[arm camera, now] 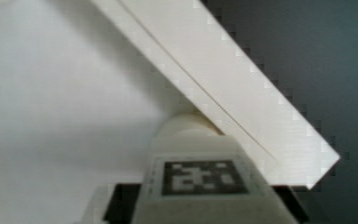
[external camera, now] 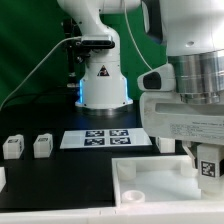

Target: Assemble one leg

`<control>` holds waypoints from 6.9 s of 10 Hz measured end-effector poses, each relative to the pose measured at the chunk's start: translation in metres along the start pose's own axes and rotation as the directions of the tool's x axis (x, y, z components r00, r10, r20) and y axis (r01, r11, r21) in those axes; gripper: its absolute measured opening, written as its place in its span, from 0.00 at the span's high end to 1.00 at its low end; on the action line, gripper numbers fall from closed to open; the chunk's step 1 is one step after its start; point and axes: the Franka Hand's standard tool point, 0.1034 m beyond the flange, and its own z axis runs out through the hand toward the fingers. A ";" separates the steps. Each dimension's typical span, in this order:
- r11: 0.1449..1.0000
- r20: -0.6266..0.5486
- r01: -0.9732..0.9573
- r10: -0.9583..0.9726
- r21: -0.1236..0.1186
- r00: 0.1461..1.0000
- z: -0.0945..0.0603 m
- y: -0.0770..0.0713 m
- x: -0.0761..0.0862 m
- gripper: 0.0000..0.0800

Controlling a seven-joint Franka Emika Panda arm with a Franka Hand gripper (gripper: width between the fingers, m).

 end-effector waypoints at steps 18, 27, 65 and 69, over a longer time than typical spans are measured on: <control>0.822 -0.004 0.570 -0.570 -0.017 0.822 0.001 -0.006 -0.007 0.23; 0.892 0.047 -0.452 0.451 0.008 0.891 0.006 -0.003 -0.001 0.65; 0.982 0.034 -0.188 0.187 0.016 0.982 0.002 -0.004 -0.006 0.19; 0.891 -0.004 0.453 -0.453 -0.042 0.891 -0.001 -0.006 -0.002 0.19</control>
Offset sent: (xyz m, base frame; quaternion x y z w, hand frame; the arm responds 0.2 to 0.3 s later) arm 0.0015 -0.0012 -0.0037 0.0602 -0.0394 0.4522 0.8890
